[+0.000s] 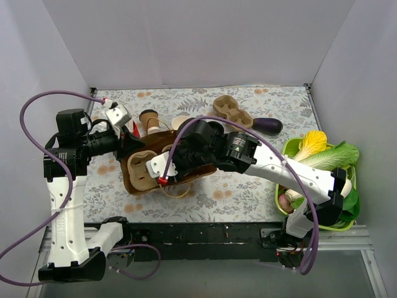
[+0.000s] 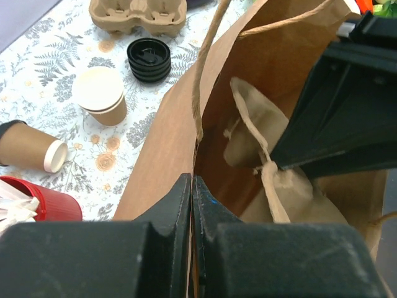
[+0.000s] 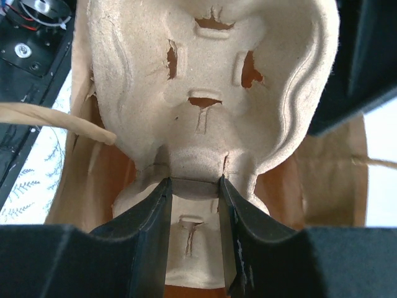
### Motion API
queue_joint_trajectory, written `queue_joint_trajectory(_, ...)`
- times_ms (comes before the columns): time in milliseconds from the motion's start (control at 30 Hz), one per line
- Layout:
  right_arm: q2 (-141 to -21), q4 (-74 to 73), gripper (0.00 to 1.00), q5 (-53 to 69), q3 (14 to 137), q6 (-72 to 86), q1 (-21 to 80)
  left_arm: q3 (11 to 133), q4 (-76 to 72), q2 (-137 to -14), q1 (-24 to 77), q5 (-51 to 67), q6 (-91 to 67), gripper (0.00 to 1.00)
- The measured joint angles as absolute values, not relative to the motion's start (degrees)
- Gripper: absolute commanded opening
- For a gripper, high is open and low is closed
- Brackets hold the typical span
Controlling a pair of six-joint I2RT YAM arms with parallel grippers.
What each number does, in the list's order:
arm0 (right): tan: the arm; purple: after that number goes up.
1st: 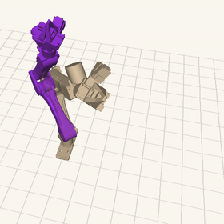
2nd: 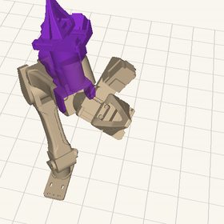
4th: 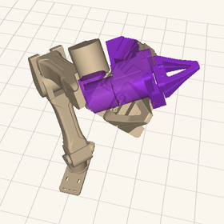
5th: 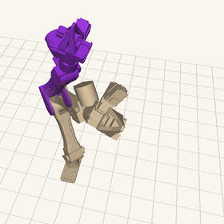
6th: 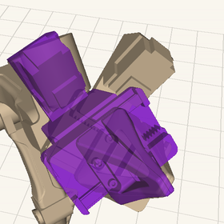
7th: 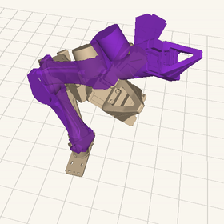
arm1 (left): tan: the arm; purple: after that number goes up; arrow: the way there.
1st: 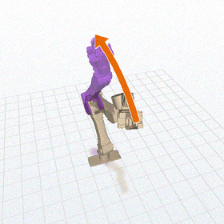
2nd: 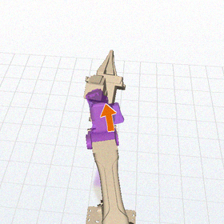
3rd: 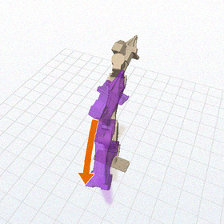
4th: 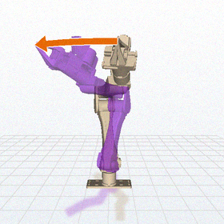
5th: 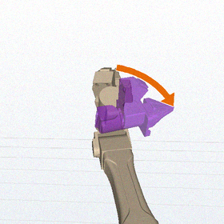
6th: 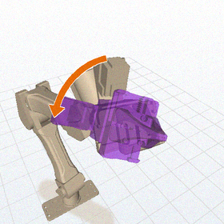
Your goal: Pack the takeout coffee
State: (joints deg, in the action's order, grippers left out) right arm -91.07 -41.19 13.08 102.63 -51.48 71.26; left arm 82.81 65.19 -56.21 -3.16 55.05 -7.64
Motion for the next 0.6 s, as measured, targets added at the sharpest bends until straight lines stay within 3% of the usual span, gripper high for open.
queue_joint_trajectory(600,-96.31,-56.29,0.01,3.95,109.73,-48.75,71.4,77.95,66.83,-53.25,-3.16,59.57,-11.46,0.0)
